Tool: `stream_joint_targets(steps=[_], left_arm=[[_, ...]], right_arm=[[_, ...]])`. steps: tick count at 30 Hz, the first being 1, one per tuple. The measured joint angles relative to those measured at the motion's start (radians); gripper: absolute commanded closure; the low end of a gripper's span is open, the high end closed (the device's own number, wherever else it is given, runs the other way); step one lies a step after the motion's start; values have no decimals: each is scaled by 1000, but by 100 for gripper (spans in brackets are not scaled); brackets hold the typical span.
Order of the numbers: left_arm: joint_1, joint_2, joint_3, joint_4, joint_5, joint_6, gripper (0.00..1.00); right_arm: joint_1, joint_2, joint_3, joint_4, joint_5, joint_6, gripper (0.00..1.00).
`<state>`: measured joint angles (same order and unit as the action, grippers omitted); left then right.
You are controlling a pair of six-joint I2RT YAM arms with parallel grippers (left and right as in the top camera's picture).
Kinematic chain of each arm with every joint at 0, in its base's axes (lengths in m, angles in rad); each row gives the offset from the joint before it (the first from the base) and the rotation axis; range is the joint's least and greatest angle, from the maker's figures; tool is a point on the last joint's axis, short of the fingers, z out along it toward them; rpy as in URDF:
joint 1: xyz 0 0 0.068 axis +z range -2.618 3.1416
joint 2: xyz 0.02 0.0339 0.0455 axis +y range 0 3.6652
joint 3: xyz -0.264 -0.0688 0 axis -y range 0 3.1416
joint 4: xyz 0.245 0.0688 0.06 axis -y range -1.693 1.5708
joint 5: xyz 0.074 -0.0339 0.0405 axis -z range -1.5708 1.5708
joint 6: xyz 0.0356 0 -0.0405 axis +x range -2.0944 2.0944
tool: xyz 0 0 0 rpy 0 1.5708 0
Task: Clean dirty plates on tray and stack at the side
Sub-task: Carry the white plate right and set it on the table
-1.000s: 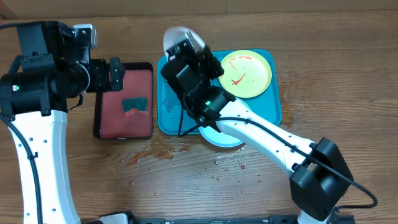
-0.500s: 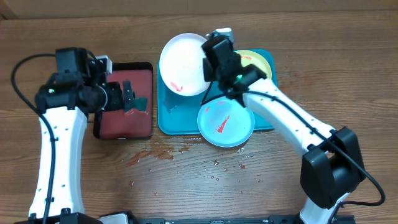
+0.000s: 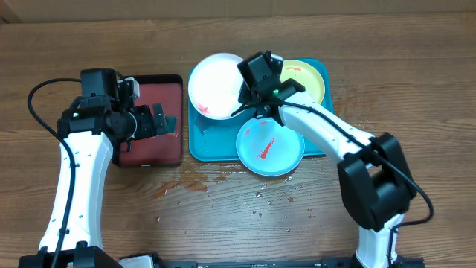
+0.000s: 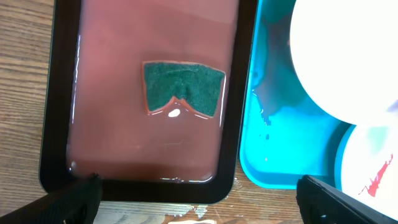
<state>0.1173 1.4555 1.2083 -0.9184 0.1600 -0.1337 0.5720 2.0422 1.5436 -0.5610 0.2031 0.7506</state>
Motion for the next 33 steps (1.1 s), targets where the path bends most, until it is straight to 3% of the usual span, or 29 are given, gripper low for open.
stream_joint_targets(steps=[7, 15, 33], left_arm=[[-19, 0, -8, 53, -5, -14, 0], [-65, 27, -102, 169, -27, -21, 14], [-79, 152, -142, 231, -86, -48, 9]], right_arm=[[0, 17, 0, 3, 10, 61, 96], [0, 17, 0, 4, 11, 69, 96], [0, 17, 0, -7, 11, 60, 96]])
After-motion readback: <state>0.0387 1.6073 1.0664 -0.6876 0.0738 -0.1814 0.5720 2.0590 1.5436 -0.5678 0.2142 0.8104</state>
